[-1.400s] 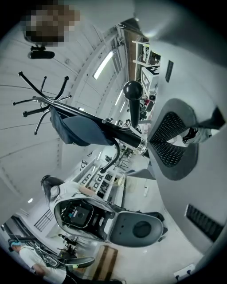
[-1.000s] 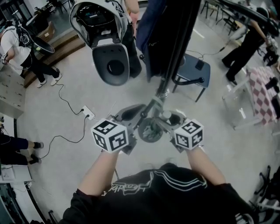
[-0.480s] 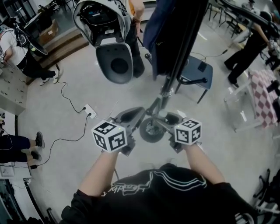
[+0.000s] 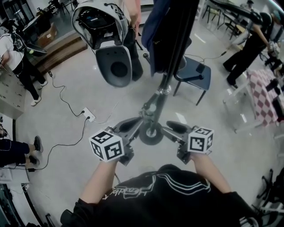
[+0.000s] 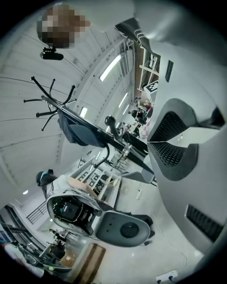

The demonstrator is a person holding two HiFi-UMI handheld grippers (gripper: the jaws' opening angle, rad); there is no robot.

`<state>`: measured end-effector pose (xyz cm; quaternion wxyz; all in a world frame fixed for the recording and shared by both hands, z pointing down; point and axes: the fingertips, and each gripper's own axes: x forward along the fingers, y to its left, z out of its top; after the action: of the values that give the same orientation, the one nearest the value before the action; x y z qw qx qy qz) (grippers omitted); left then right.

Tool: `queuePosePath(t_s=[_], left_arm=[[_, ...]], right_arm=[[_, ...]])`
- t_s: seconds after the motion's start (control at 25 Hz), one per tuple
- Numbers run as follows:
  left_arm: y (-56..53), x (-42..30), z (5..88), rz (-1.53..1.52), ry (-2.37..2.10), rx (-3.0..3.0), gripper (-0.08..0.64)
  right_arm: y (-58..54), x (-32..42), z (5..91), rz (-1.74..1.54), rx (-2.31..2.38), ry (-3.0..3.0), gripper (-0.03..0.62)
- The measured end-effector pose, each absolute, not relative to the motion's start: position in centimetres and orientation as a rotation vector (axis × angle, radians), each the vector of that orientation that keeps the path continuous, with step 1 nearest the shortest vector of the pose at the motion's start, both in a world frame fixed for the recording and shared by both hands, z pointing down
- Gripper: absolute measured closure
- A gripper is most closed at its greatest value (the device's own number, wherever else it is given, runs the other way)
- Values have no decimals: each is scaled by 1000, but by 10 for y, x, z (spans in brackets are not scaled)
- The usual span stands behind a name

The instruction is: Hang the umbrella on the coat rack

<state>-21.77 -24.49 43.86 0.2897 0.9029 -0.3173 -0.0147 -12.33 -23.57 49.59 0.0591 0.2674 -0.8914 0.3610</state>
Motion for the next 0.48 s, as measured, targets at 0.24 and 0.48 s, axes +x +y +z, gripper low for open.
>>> queuePosePath(t_s=[0.24, 0.48], left_arm=[[-200, -197, 410, -75, -783, 2426, 560], [-144, -165, 367, -152, -731, 2465, 561]], right_arm=[[-203, -110, 410, 1010, 778, -2916, 569], [-145, -116, 363, 870, 540, -3007, 578]])
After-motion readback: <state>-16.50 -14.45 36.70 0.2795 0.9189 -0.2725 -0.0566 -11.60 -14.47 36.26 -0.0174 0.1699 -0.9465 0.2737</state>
